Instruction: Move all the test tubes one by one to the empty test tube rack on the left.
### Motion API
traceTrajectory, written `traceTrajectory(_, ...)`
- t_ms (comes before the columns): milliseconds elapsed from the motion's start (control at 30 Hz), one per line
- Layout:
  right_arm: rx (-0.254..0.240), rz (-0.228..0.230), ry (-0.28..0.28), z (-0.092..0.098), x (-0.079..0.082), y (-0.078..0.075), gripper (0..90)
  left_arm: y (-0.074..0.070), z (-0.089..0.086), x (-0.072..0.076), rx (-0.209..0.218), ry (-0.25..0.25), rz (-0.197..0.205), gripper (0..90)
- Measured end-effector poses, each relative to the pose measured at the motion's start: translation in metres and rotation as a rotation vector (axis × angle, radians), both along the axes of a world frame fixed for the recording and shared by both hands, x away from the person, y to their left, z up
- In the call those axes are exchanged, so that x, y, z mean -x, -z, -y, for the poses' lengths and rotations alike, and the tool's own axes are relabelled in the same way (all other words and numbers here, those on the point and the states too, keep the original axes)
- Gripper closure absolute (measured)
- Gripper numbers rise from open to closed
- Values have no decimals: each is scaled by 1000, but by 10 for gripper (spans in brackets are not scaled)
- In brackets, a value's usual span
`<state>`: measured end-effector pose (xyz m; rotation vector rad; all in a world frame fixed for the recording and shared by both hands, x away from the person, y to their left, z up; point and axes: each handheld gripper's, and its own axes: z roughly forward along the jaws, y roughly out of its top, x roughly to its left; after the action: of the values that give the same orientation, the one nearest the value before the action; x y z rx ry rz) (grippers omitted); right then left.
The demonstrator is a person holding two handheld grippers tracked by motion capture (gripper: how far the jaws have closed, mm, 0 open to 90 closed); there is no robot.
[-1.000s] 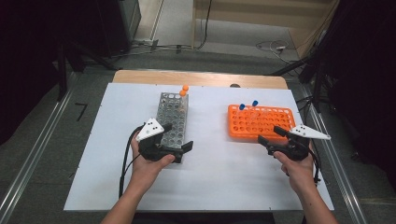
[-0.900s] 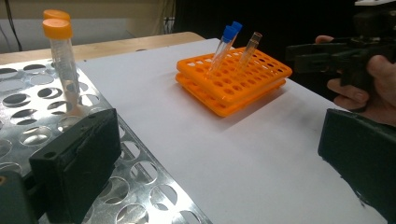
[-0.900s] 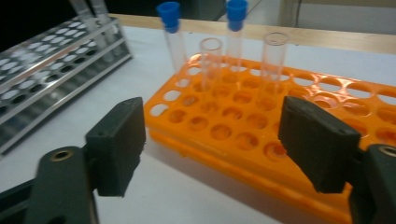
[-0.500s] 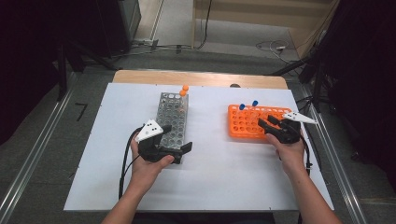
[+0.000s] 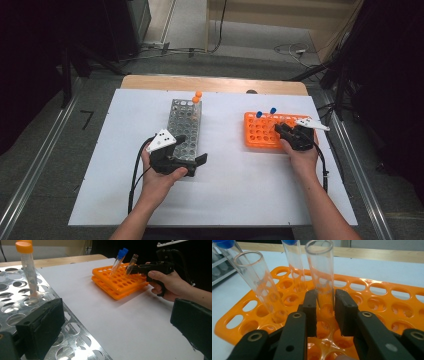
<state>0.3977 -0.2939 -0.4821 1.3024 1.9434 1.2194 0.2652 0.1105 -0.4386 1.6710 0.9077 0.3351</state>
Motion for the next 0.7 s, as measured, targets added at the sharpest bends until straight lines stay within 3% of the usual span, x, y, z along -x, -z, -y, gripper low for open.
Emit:
traceTrajectory(233,3,25,8,1,3,-4,742,0,1,1,-5,-2,5,0)
traceTrajectory(433,-34,66,11,10,13,-19,744,0,1,1,-6,-2,5,0)
traceTrajectory(700,-61,101,-33,15,33,-34,744,-1,3,2,-11,3,12,0)
